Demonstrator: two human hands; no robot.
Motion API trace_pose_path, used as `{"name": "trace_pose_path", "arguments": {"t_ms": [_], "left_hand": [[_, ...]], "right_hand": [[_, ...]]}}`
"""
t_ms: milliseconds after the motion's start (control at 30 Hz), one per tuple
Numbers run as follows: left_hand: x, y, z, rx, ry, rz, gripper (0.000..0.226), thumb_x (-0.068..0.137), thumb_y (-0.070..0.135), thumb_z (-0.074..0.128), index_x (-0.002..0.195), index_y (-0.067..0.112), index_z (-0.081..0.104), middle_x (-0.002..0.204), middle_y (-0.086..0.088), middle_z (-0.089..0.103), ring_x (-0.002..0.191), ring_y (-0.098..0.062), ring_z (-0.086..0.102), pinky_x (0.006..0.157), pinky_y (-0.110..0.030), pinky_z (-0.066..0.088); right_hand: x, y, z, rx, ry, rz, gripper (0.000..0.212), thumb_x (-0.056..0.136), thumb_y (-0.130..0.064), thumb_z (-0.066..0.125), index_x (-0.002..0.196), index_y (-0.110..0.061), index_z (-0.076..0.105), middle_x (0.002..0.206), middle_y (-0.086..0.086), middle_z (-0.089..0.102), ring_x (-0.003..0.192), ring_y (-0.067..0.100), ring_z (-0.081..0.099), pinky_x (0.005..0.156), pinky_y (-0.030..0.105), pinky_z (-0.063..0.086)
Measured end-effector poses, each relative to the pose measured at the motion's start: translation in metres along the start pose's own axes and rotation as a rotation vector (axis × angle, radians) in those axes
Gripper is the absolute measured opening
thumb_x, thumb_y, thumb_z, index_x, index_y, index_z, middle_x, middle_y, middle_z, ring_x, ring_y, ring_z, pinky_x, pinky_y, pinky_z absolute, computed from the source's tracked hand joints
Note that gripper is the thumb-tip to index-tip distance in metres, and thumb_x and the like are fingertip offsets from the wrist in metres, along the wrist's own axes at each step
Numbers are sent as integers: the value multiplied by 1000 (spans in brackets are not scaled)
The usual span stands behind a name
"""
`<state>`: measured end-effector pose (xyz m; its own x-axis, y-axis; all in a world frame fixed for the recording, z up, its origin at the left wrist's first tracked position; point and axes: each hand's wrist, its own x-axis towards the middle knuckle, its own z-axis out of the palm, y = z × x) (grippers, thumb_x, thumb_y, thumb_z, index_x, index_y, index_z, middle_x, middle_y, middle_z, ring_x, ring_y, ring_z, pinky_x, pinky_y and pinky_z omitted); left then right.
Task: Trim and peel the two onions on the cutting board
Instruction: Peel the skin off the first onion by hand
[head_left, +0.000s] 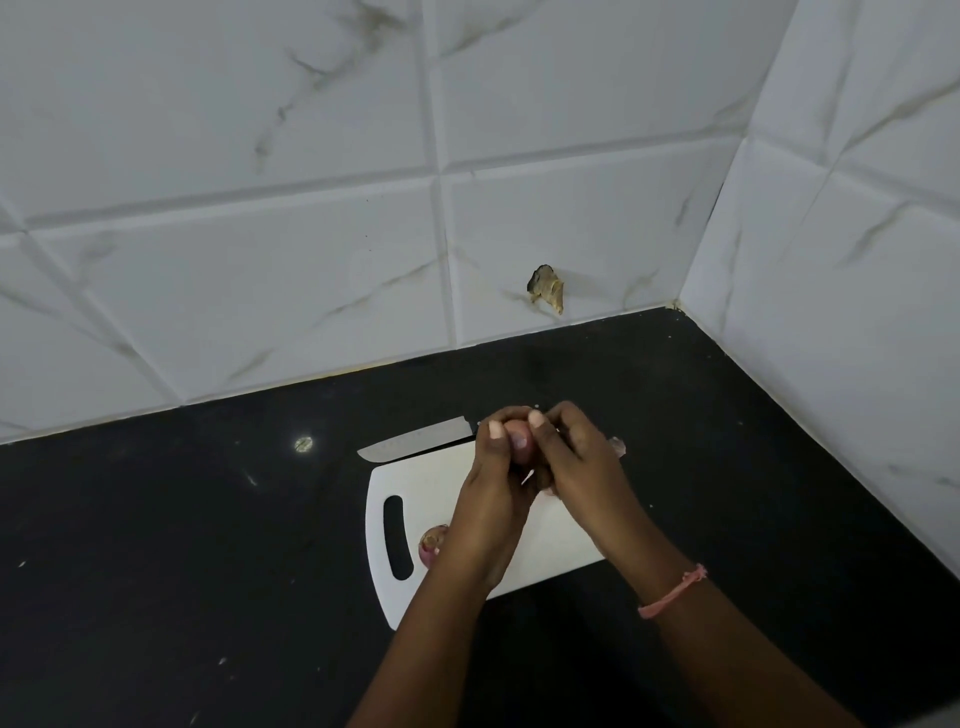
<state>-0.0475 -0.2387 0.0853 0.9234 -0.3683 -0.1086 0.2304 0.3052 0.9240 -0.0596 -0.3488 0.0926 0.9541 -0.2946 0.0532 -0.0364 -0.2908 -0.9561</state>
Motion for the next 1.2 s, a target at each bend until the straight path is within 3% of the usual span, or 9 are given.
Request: {"name": "trace_pose_path", "arguments": {"t_ms": [100,200,300,433,533,700,900,1200], "left_hand": [[1,0,3,-124,56,-42,42,109,34,28,122,6,57,119,-14,68,121,-28,64,102,-37,51],[3,3,2,-109,118,-22,37,109,31,32,117,8,60,98,-9,68,112,-26,67,101,-36,53],[6,6,0,-126,151,-39,36,108,30,33,117,9,61,105,-10,72,113,-28,67,100,-34,53],[7,12,1,-208,188,-104,38,109,30,34,112,6,64,105,-18,67,121,-40,60,110,-47,46],[8,18,1,-233,235,-147,37,108,31,37,106,9,67,101,-14,70,110,-33,65,111,-48,45],[7,24,1,-240,225,-174,35,105,20,33,107,8,66,101,-14,67,100,-25,65,104,-42,50],[6,24,-7,-213,146,-196,37,105,11,34,118,4,67,123,-21,67,118,-36,64,107,-45,49],[4,29,-20,-55,10,-175,33,102,6,41,121,10,68,112,-5,75,112,-22,69,96,-29,55]], "right_hand": [[1,2,-7,-149,109,-134,1,94,-22,63,93,-22,63,84,-10,66,79,5,65,67,24,56],[-4,1,-7,-152,92,-235,9,90,-15,68,94,-23,69,88,-14,68,82,4,66,69,19,56],[-7,3,-8,-185,58,-313,13,87,-17,72,99,-19,73,93,-9,71,87,3,67,74,20,57],[-8,4,-9,-251,49,-493,16,85,-11,73,101,-13,75,97,-4,72,88,4,68,78,19,56],[-9,5,-9,-304,49,-568,18,83,-10,75,101,-13,74,99,-3,73,89,6,68,78,24,57],[-9,9,-8,-303,101,-568,12,82,-4,75,93,-9,74,94,-1,72,85,8,68,75,24,57],[-7,10,-10,-387,85,-552,9,82,-5,74,90,-9,70,89,-1,69,80,10,65,71,27,56],[0,5,-16,-451,-76,-500,3,88,-10,64,88,-12,62,90,-4,59,80,9,58,71,28,51]]}}
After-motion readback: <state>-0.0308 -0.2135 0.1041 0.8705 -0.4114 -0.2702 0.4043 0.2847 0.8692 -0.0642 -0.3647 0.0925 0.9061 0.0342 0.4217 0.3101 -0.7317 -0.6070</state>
